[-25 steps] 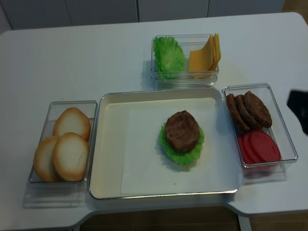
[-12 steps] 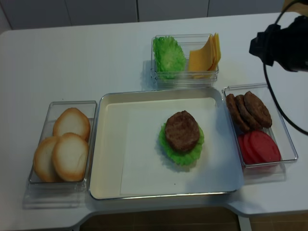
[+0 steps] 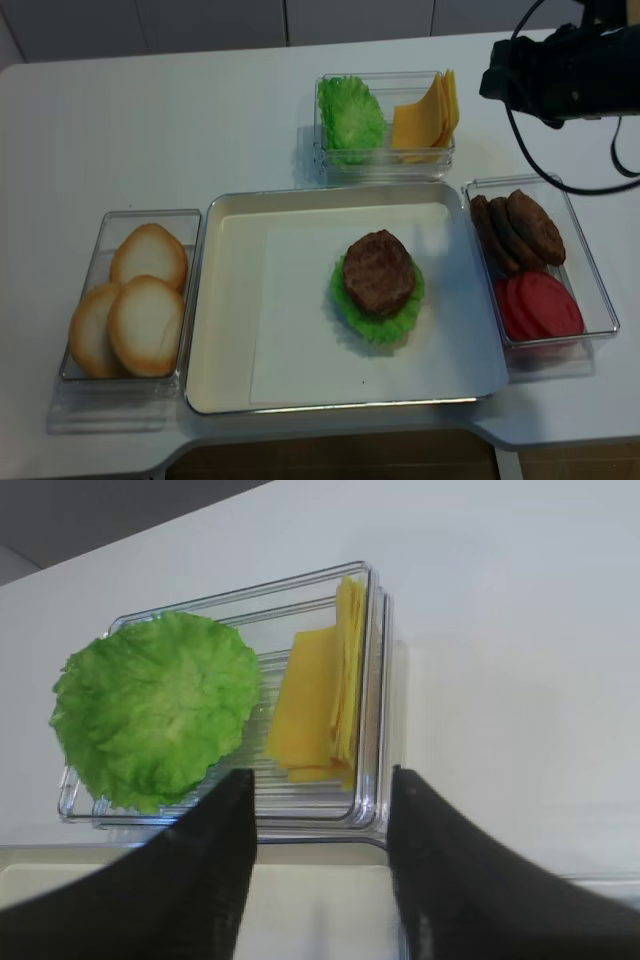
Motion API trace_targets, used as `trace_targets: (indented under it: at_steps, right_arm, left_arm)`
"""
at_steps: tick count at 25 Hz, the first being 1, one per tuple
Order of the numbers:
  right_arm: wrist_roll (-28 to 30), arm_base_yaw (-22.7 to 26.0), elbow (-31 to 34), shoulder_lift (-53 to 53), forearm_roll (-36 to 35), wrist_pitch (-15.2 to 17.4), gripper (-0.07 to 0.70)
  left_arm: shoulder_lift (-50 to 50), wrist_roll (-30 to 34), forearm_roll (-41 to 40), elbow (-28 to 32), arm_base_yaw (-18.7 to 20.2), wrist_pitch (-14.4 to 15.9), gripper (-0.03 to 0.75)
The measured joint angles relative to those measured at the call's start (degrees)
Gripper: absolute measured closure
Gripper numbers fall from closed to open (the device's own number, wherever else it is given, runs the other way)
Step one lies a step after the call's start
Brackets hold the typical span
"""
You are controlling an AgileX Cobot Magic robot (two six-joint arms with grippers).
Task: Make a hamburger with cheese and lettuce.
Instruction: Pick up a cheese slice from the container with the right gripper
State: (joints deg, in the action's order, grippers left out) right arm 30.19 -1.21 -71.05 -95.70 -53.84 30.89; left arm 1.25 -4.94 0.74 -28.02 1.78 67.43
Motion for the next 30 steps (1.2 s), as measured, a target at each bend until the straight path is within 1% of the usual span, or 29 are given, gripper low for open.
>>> trace_targets:
  at_steps: [4,9,12,20,30]
  right_arm:
    - [0.9,0.0,-3.3,-5.0,-1.4,1.2,0.332]
    - [1.0,0.0,-7.1,-9.2,-1.8,3.0,0.339]
    - [1.8,0.0,-8.4,-11.1,-2.3,3.2,0.341]
    - [3.0,0.0,-9.3,-14.2,-3.7,3.3,0.351]
    - [5.3,0.0,-9.4,-15.9,-8.3,2.8,0.358]
  left_arm:
    - [0.0,0.0,0.0,0.0,0.0,0.0,0.221]
    - [0.0,0.0,0.0,0.0,0.0,0.0,0.232]
    - [0.0,0.0,0.0,0.0,0.0,0.0,0.234]
    - [0.0,0.0,0.0,0.0,0.0,0.0,0.235]
    - [0.0,0.0,0.0,0.0,0.0,0.0,0.235]
